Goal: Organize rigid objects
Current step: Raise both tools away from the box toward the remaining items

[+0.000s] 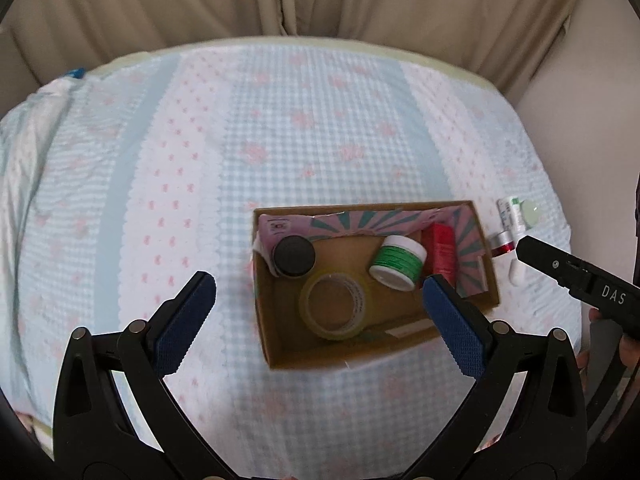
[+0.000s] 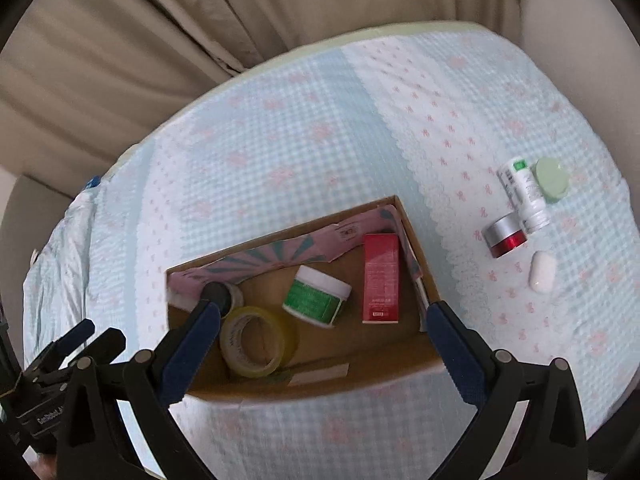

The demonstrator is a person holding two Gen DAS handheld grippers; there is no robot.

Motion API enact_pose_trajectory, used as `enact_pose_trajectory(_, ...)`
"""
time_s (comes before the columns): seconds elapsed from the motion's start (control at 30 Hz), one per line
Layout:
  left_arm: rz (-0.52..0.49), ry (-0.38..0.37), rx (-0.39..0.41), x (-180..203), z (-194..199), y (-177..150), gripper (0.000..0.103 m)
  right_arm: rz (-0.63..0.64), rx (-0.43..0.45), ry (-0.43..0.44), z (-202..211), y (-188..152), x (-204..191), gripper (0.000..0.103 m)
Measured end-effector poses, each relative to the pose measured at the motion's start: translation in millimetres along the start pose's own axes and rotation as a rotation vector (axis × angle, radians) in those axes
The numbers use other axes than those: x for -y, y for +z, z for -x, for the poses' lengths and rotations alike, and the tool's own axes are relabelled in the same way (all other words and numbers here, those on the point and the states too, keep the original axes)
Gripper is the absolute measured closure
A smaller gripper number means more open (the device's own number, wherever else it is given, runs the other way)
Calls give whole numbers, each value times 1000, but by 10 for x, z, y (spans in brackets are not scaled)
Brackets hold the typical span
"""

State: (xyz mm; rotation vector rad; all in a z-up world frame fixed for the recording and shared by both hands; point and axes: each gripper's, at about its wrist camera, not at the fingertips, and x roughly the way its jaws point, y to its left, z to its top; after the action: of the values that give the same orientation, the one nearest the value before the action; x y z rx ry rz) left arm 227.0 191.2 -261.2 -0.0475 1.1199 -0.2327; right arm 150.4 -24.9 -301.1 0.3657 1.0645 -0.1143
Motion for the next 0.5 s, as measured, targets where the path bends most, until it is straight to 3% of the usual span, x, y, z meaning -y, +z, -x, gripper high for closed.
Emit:
enact_pose_trajectory(0.23,54,66,115,75,778,-183,0,90,23,-20,666,-121,-177,0)
enact_pose_trajectory(0.5,4,149,214,281,1290,-318,0,136,109,-90,1421,-257,-211,0)
